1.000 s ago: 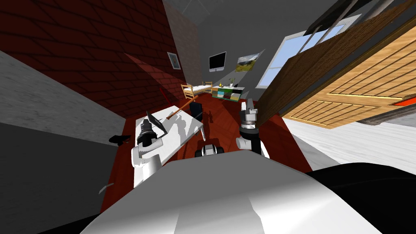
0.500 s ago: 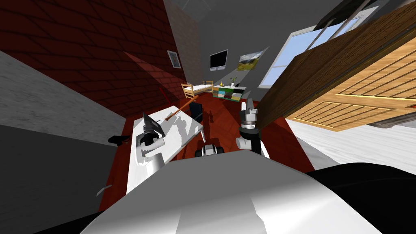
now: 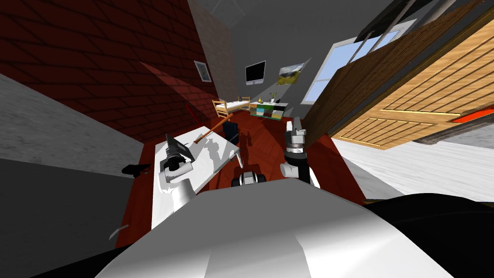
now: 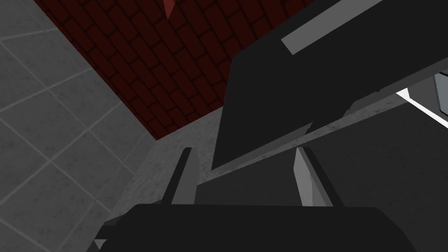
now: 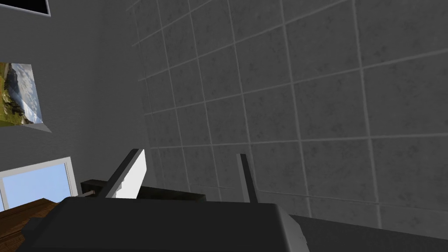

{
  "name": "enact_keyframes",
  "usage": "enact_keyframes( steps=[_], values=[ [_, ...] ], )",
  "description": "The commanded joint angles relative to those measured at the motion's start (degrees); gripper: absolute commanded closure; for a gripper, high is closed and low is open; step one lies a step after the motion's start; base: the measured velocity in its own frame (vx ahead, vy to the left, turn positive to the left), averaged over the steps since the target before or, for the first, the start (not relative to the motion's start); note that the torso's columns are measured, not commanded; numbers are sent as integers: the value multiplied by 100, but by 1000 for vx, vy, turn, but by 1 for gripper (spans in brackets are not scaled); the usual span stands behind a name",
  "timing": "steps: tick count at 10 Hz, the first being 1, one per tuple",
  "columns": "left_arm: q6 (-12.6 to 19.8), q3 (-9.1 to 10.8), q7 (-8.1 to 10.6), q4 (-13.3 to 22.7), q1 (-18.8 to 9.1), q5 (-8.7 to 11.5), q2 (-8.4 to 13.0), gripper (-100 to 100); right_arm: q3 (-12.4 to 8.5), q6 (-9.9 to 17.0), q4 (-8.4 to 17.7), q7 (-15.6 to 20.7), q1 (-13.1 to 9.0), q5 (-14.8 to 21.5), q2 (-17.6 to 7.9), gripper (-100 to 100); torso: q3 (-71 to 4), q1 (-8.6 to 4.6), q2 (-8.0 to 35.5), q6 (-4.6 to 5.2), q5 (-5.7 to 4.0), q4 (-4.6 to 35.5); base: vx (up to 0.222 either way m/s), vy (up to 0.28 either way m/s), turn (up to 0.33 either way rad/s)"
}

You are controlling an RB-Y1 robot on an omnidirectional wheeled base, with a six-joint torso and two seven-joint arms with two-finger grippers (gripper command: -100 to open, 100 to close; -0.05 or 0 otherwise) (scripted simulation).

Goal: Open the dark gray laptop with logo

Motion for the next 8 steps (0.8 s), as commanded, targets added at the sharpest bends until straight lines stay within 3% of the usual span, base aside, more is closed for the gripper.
enact_keyframes(
  steps=[1,2,3,5,6,8],
  values=[
    [-177,257,131,432,-214,59,186,100,0,0,0,0,0,0,0,0,-5,0,-4,5,-9,5,-90,-1,-52],
    [-177,257,131,536,-214,59,186,100,0,0,0,0,0,0,0,0,-7,-1,-9,5,-6,1,-39,6,9],
    [-342,478,233,712,-434,89,348,100,0,0,0,0,1,0,0,0,-16,7,-27,4,7,-12,-73,-16,-97],
    [-342,478,233,947,-434,89,348,100,0,0,0,0,1,0,0,0,-10,-2,-14,12,-2,-4,-57,-6,-37],
    [-507,699,335,1164,-654,120,509,100,0,0,0,0,1,0,0,0,-15,5,-24,9,5,-10,-82,-14,-114],
    [-507,699,335,1358,-654,120,509,100,0,0,0,0,1,0,0,0,-6,-8,-7,15,-8,2,-54,1,-29]
  ],
)
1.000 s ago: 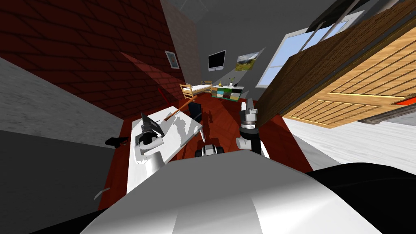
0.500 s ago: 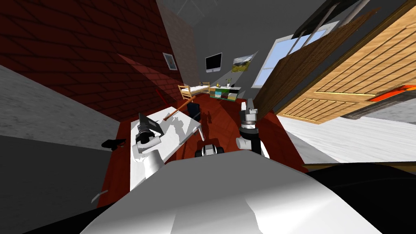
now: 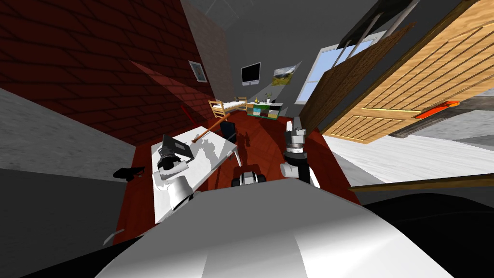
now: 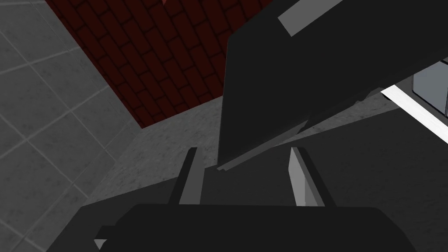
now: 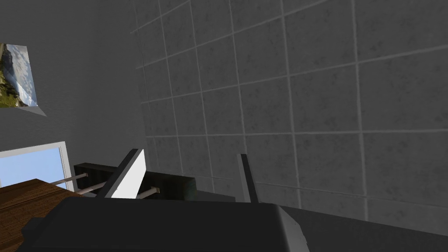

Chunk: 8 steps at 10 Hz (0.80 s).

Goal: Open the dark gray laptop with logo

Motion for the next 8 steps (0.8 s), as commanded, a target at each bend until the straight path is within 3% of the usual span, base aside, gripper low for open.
enact_keyframes(
  steps=[1,3,4,6,7,8],
  values=[
    [-212,254,130,401,-255,48,208,100,0,0,0,0,1,0,0,0,-5,-2,-10,-3,9,-10,-70,-9,-104],
    [-212,254,130,638,-255,48,208,100,0,0,0,0,0,0,0,0,3,-13,5,4,0,-2,-61,-9,-33],
    [-377,475,232,833,-474,79,370,100,0,0,0,0,1,0,0,0,-4,-10,-8,2,8,-10,-70,-8,-114],
    [-377,475,232,1049,-474,79,370,100,0,0,0,0,0,0,0,0,0,-12,2,1,-4,1,-60,-11,-30],
    [-542,696,334,1237,-694,110,531,100,0,0,0,0,1,0,0,0,-5,-9,-7,0,1,-5,-80,-25,-92],
    [-542,696,334,1460,-694,110,531,100,0,0,0,0,0,0,0,0,-3,-12,1,8,-7,2,-85,-26,-76]
  ],
)
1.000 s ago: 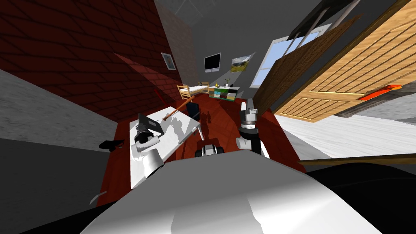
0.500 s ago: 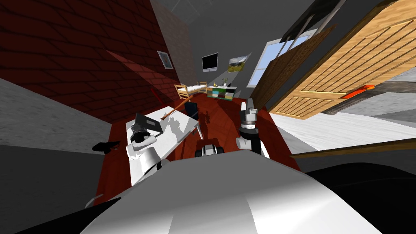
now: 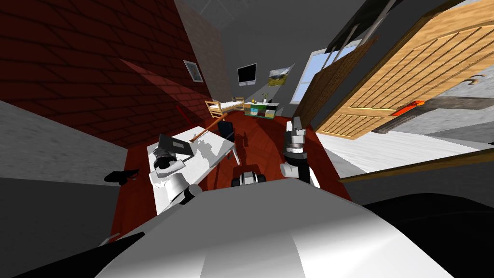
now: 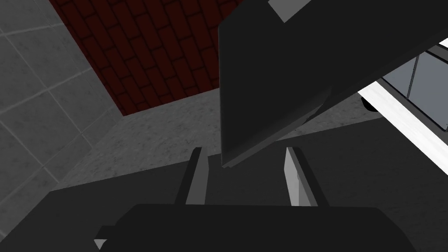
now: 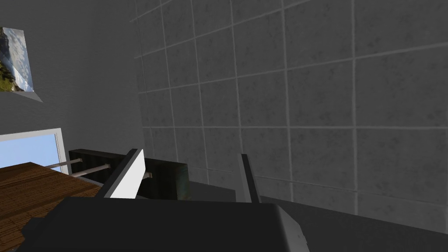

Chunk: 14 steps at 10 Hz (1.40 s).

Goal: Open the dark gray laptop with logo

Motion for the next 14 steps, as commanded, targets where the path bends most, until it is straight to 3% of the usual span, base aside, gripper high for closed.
enact_keyframes(
  steps=[1,2,3,5,6,10,14],
  values=[
    [-218,287,176,457,-287,86,262,100,0,0,0,0,0,0,0,0,4,-2,3,-4,2,0,-109,-38,-138],
    [-218,287,176,671,-287,86,262,100,0,0,0,0,0,0,0,0,6,-7,9,-1,-7,7,-89,-14,-57],
    [-383,508,278,839,-507,117,424,100,0,0,0,0,0,0,0,0,4,-1,3,-6,-4,5,-97,-17,-111],
    [-383,508,278,1097,-507,117,424,100,0,0,0,0,1,0,0,0,1,-9,0,-7,-13,7,-59,-14,-25],
    [-357,494,274,1000,-480,118,403,100,-1,0,0,0,1,0,0,0,-5,-4,-11,-9,-6,0,-9,1,6],
    [-882,700,778,1112,-472,656,-79,100,-1,0,0,0,1,0,-1,0,4,47,-3,-18,33,-10,-46,97,11],
    [-1234,836,1114,1179,-469,1015,-399,100,-2,0,0,0,1,0,-1,0,-4,39,-13,-27,28,-15,-50,92,15]
  ],
)
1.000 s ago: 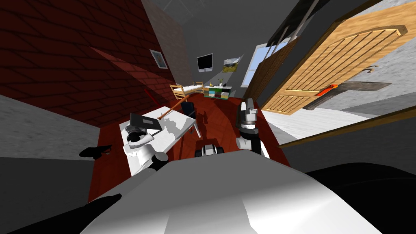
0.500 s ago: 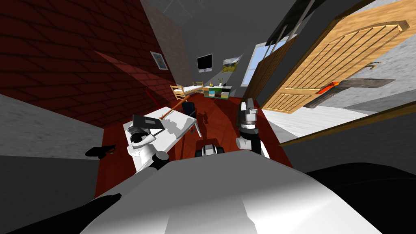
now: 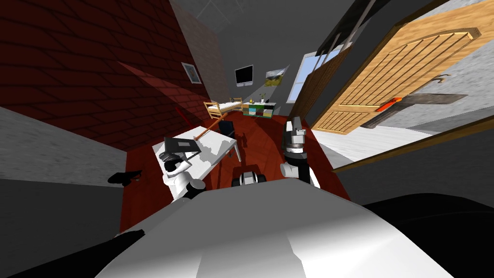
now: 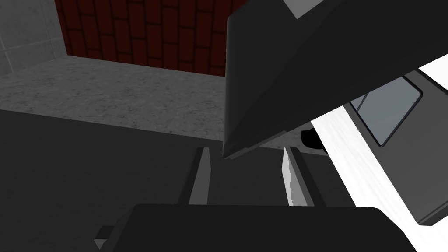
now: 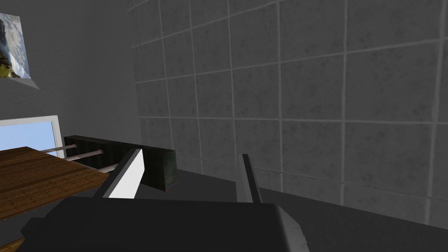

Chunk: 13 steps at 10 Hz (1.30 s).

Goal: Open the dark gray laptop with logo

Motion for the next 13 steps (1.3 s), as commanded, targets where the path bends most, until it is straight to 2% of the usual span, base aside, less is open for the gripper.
enact_keyframes(
  steps=[1,2,3,5,6,8,12,13],
  values=[
    [-70,23,100,13,24,102,-75,100,0,0,0,0,0,0,0,0,0,-8,2,4,-9,5,-19,33,6],
    [-365,36,336,101,96,325,-293,100,0,0,0,0,0,0,0,0,-2,-35,1,15,-29,13,-35,95,-6],
    [-377,36,336,101,96,325,-293,100,0,0,0,0,0,0,0,0,3,-26,8,24,-23,11,-26,100,-21],
    [-675,43,550,179,157,538,-500,100,0,0,0,0,0,0,0,0,-3,-28,-1,19,-23,9,-19,73,-15],
    [-373,58,447,12,51,435,-421,-100,0,0,0,0,0,0,0,0,-1,-27,4,17,-24,11,-28,22,-5],
    [-197,75,428,-44,-54,405,-342,-100,1,0,0,0,0,0,1,0,3,-51,10,18,-32,13,-32,-37,3],
    [332,127,372,-212,-369,312,-106,-100,1,0,0,0,0,0,1,0,0,-20,4,17,-22,11,-30,-36,0],
    [216,114,386,-174,-308,333,-142,-100,1,0,0,0,0,0,1,0,1,-20,6,16,-22,11,-14,-11,0]
  ],
)
